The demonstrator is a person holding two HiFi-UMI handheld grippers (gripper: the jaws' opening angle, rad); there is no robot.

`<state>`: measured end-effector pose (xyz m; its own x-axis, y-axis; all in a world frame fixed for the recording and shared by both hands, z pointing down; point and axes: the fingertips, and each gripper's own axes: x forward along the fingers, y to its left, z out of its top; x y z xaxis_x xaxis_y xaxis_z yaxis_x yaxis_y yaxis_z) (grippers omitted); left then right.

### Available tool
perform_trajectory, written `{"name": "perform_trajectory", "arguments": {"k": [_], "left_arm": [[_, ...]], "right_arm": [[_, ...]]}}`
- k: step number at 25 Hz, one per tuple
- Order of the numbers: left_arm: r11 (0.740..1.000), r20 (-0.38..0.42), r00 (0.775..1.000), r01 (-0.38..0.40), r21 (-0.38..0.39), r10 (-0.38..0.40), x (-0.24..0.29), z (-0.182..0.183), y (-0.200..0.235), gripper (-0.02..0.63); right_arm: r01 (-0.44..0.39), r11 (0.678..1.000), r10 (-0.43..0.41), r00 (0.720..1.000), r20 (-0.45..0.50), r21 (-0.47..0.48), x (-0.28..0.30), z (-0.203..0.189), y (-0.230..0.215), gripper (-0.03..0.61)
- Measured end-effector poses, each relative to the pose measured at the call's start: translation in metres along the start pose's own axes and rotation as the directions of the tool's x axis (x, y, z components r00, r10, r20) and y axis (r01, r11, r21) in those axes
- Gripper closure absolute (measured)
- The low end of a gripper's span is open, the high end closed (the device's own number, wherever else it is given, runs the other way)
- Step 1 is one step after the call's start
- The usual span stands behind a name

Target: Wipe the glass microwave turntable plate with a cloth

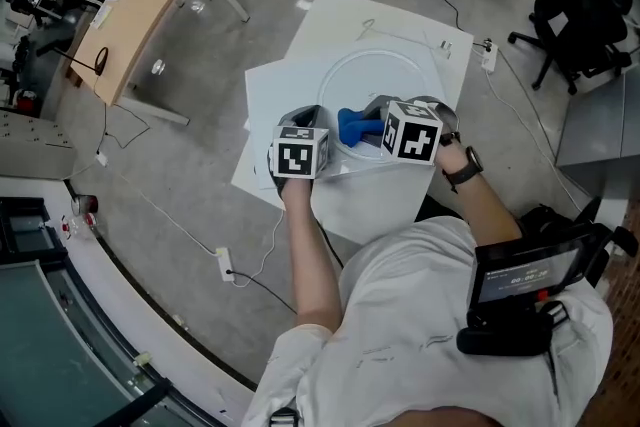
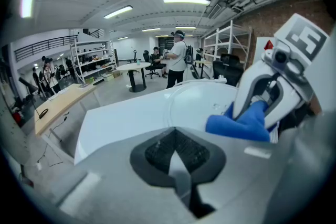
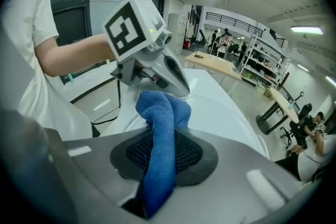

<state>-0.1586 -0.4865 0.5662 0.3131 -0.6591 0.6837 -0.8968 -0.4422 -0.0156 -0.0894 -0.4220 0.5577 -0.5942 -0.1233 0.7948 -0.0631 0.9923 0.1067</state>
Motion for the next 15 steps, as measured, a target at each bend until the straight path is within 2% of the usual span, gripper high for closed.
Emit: {"name": "perform_trajectory", "arguments": {"k": [4, 7, 9, 10, 12, 15], "left_arm": [[1.000, 0.001, 1.000, -0.002, 0.003, 0.002, -0.001, 0.001, 0.000, 0.612], [1.000, 0.002, 1.000, 0.009, 0.015, -0.009, 0.002, 0.001, 0.000, 0.612], [1.000, 0.000, 1.000, 0.025, 0.014, -0.025, 0.001, 0.001, 0.002, 0.612], [1.000, -0.002, 1.000, 0.029, 0.002, -0.029, -0.003, 0.002, 0.003, 0.612], [1.000, -0.003, 1.000, 0.026, -0.018, -0.026, -0.006, 0.005, 0.002, 0.612], [0.999, -0.008, 0.999, 0.031, -0.019, -0.031, -0.005, 0.005, -0.006, 0.612]], "right_arm": [[0.150, 0.988, -0.150, 0.989, 0.011, 0.036, 0.013, 0.006, -0.051, 0.500], [0.279, 0.950, -0.284, 0.959, 0.012, 0.138, 0.003, -0.017, -0.096, 0.499], [0.335, 0.922, -0.338, 0.941, -0.020, 0.194, -0.010, -0.038, -0.117, 0.499], [0.337, 0.920, -0.338, 0.941, -0.033, 0.201, -0.016, -0.043, -0.124, 0.499], [0.299, 0.937, -0.294, 0.954, -0.058, 0.179, -0.028, -0.052, -0.124, 0.499], [0.226, 0.966, -0.211, 0.970, -0.121, 0.123, -0.047, -0.073, -0.097, 0.499]]}}
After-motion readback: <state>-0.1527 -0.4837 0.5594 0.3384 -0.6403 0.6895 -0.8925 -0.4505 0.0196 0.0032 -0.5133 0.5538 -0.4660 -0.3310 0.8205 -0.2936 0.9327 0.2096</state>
